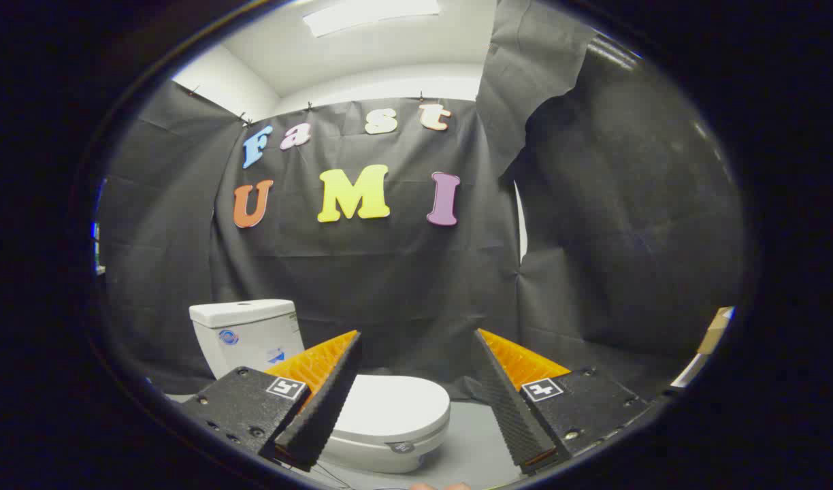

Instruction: Open the toilet lid.

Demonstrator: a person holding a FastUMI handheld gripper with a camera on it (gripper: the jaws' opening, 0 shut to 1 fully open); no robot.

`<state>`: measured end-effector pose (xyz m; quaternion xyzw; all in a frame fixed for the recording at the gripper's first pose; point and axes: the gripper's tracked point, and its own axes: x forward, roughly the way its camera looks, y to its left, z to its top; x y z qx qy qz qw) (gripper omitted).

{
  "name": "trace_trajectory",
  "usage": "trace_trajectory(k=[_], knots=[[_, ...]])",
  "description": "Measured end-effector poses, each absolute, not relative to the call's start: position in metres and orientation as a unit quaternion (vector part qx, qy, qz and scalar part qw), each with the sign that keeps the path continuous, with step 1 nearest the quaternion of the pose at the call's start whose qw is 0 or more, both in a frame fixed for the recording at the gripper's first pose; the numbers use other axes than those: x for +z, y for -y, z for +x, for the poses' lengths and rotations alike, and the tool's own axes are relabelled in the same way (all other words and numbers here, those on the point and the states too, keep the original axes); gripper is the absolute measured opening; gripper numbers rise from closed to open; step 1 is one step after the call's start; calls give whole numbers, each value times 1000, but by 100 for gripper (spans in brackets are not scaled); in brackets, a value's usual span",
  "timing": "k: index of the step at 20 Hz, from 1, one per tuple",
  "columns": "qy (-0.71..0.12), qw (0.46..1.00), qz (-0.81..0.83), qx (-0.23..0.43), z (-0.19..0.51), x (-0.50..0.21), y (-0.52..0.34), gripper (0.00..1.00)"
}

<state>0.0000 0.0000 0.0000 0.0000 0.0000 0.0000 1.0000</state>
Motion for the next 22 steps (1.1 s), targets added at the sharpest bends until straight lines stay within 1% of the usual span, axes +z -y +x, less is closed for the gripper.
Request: trace_trajectory(k=[6,14,22], knots=[[-1,1000,-10,-2,0,-1,-2,100],[-15,999,-31,15,1,-11,-15,100],[-36,999,-24,5,4,-24,-10,100]])
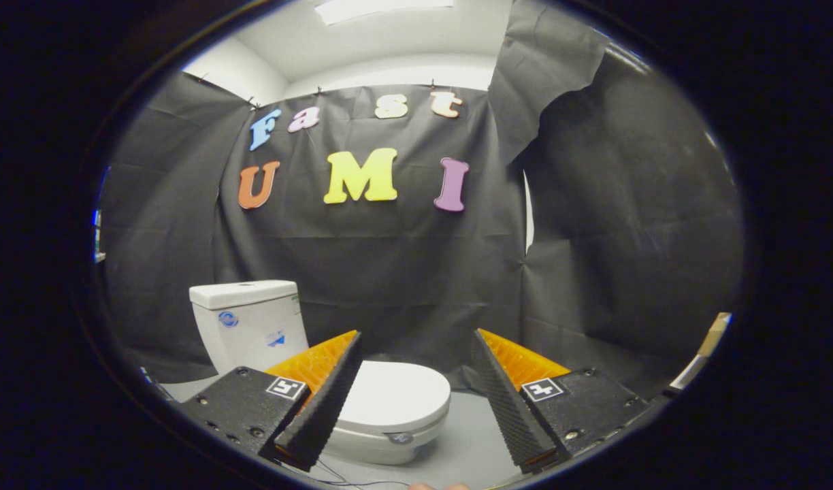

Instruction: Open the toilet lid.

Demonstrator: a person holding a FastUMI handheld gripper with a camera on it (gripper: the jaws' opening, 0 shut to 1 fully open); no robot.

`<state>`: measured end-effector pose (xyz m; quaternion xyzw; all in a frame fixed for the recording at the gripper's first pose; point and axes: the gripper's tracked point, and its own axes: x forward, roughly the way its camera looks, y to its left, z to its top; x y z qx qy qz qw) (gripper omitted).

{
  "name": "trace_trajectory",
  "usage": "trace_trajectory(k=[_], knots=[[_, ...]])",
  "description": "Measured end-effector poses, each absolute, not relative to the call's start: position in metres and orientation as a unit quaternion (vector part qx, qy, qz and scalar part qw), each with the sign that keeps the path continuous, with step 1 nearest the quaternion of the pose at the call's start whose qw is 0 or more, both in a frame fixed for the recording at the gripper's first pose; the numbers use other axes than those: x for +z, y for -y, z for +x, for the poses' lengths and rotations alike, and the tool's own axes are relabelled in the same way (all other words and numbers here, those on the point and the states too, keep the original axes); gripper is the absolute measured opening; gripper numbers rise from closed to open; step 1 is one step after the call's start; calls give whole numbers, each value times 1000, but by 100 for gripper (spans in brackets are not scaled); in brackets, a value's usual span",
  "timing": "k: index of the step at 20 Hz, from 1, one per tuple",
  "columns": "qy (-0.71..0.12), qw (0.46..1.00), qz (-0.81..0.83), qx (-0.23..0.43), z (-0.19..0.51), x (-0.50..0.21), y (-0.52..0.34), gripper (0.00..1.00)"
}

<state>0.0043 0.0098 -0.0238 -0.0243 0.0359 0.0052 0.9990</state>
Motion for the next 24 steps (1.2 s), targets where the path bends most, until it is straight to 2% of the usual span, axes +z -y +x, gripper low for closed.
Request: trace_trajectory(k=[13,18,24], knots=[[-57,997,-42,10,15,-46,-33,100],[-78,994,-70,25,17,-73,-59,100],[-143,989,10,32,25,-128,-79,100]])
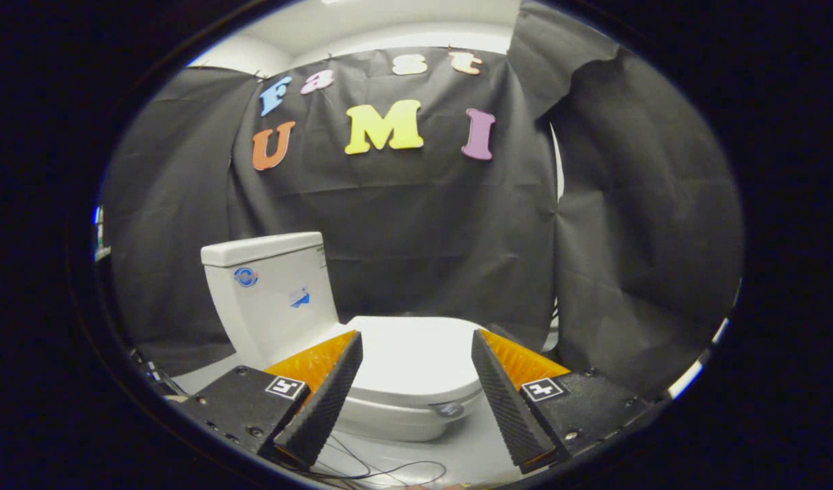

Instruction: Open the toilet lid.

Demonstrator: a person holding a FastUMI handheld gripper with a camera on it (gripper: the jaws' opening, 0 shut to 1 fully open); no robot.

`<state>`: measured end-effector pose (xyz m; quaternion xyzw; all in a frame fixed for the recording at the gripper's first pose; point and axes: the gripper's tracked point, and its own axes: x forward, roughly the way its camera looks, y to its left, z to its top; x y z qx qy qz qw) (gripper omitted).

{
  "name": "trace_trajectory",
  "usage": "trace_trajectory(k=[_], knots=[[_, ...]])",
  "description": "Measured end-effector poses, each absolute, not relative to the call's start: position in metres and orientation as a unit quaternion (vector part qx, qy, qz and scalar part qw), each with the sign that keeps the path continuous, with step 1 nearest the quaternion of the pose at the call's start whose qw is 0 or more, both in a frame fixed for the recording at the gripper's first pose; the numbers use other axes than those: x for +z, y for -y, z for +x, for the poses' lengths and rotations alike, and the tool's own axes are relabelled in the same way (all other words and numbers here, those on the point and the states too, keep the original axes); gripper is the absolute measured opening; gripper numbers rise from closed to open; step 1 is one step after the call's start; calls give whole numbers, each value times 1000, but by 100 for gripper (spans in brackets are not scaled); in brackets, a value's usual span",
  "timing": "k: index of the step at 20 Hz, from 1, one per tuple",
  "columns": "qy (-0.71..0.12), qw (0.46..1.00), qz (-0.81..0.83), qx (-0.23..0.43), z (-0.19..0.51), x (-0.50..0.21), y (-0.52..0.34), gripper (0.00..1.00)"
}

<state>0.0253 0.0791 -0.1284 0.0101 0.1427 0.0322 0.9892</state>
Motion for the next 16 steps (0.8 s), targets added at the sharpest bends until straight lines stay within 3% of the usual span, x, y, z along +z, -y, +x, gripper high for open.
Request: trace_trajectory(k=[16], knots=[[-308,933,186,11,56,-267,-80,98]])
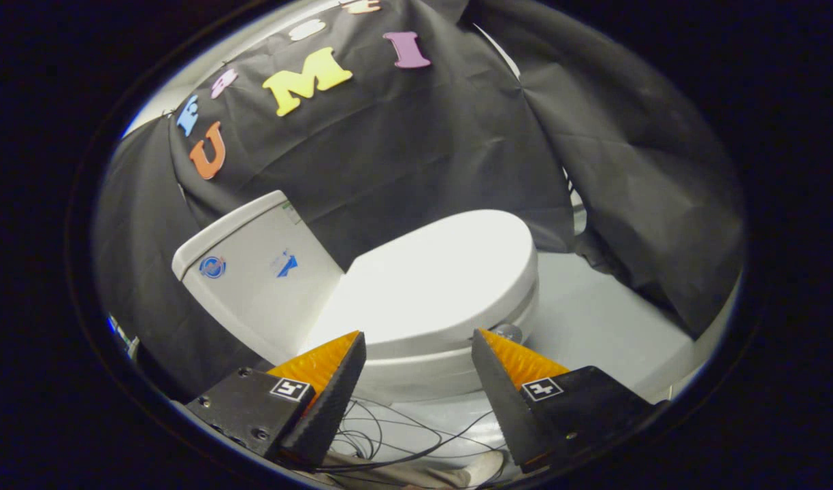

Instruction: Open the toilet lid.

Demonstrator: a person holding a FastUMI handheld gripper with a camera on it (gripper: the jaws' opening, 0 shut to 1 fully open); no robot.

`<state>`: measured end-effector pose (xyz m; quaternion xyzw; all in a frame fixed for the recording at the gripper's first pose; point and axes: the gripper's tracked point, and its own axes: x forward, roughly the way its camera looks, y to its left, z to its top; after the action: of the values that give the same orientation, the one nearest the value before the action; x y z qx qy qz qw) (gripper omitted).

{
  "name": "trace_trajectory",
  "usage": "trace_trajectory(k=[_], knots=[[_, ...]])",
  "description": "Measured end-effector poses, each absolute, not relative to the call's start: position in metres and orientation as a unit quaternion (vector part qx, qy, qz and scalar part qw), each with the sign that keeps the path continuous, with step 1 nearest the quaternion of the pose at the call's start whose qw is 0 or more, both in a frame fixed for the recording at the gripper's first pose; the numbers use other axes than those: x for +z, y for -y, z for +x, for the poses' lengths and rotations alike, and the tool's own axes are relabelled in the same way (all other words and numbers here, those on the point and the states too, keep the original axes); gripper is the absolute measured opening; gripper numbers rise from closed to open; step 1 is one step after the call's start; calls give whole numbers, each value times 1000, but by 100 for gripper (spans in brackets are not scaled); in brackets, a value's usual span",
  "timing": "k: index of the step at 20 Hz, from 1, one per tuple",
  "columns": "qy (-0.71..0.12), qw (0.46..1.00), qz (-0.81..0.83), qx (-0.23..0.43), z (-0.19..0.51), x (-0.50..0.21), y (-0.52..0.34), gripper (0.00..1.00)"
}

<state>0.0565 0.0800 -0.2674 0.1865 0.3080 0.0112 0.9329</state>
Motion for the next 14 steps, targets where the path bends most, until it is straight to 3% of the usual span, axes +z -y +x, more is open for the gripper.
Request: trace_trajectory(k=[8,14], knots=[[-369,883,283,-66,56,-324,-38,98],[-404,855,317,-79,86,-353,-21,93]])
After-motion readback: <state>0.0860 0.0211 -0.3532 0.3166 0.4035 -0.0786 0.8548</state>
